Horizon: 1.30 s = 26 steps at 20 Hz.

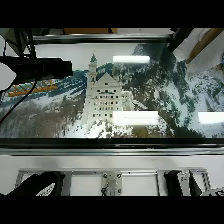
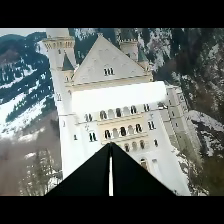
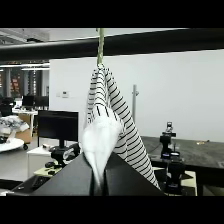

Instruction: Fold the clothes and pants, and hang the long-sleeved shirts on hangers.

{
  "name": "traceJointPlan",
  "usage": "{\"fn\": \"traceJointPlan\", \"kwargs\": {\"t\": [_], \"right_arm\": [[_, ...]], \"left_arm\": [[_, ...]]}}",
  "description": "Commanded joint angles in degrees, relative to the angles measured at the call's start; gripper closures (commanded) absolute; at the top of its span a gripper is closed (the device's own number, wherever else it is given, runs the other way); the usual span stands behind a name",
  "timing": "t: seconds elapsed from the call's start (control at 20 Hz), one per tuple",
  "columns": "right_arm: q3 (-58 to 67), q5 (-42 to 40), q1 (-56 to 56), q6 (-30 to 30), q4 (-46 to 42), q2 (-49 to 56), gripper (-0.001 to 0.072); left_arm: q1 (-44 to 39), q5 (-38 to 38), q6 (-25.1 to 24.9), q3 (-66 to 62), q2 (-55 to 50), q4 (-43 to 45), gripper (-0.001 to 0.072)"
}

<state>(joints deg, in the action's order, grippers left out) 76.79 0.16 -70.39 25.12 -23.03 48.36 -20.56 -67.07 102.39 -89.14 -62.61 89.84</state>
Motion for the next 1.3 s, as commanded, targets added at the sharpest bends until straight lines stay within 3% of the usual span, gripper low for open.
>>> {"fn": "traceJointPlan", "kwargs": {"t": [0.0, 0.25, 0.5, 0.55, 0.6, 0.65, 0.8, 0.95, 1.0, 1.1, 1.25], "right_arm": [[0.0, 1.6, -1.2, 0.0, 0.1, 1.5, 0.0703], [0.0, 9.0, -1.2, 0.0, 0.1, 2.6, 0.0702], [0.0, 9.3, -1.2, 0.0, 0.1, 2.3, 0.0671], [0.1, 9.3, -1.2, 0.0, 0.4, 1.9, 0.0503], [0.1, 9.3, -1.2, 0.0, 1.7, 1.3, 0.0235], [0.2, 9.3, -1.1, 0.0, 4.3, 0.6, 0.01], [0.2, 13.3, 0.4, 0.0, 15.3, -3.0, 0.0108], [0.2, 32.5, 4.5, 0.0, 22.1, -5.3, 0.0108], [0.0, 38.6, 7.8, 0.0, 22.2, -5.1, 0.0108], [-1.3, 43.2, 18.3, -0.3, 21.9, -4.3, 0.0108], [-4.2, 49.0, 38.5, -0.9, 14.2, -3.0, 0.0108]], "left_arm": [[0.1, -0.7, 0.1, -0.1, 0.0, 0.0, 0.0695], [0.1, -1.4, 0.1, -0.1, 0.0, 0.0, 0.0695], [0.1, -2.2, 0.1, -0.1, 0.0, 0.0, 0.0695], [0.1, -2.1, 0.1, -0.1, 0.0, 0.0, 0.0695], [0.1, -2.1, 0.1, -0.1, 0.0, 0.0, 0.0695], [0.1, -2.1, 0.1, -0.1, 0.0, 0.0, 0.0695], [0.1, -2.1, 0.1, -0.1, 0.0, 0.0, 0.0695], [0.1, -1.2, 0.1, 0.0, 0.0, 0.0, 0.0695], [0.1, -1.3, 0.1, 0.0, 0.0, 0.0, 0.0695], [0.1, -1.6, 0.1, 0.0, 0.0, 0.0, 0.0695], [0.1, -2.2, 0.1, 0.2, 0.0, -1.2, 0.0695]]}}
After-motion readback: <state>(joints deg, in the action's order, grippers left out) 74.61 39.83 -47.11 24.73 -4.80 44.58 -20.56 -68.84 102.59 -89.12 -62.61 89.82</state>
